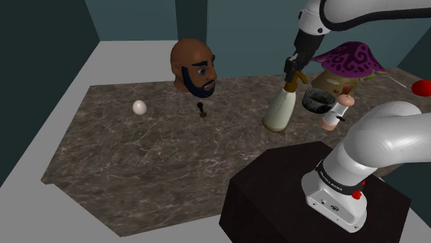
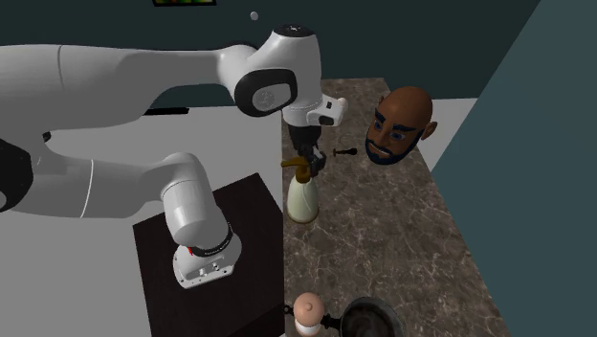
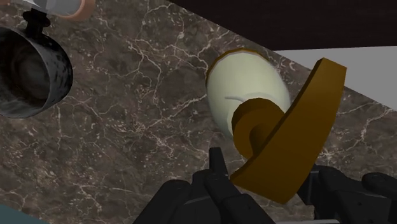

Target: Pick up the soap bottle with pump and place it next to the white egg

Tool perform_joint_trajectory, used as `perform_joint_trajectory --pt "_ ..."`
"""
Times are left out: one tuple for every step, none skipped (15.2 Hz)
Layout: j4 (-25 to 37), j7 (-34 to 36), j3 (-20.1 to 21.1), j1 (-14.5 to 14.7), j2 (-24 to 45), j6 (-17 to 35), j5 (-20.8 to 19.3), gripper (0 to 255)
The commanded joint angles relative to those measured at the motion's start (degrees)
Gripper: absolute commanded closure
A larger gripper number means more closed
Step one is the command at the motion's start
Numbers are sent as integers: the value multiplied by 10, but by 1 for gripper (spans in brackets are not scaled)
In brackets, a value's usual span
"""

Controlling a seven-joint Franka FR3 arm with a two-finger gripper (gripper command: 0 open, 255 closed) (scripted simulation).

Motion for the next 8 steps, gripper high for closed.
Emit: perform_joint_trajectory --pt "18 -4 -1 -1 2 -16 0 255" --pt "26 -5 -1 -1 2 -23 0 255" --pt "34 -5 -1 0 3 -31 1 255" --pt "42 -6 0 0 3 -38 1 255" --pt "50 -7 0 0 3 -46 2 255" --pt "58 -7 1 0 4 -53 3 255" --pt "66 -8 1 0 5 -60 3 255" --pt "74 -9 1 0 6 -68 3 255"
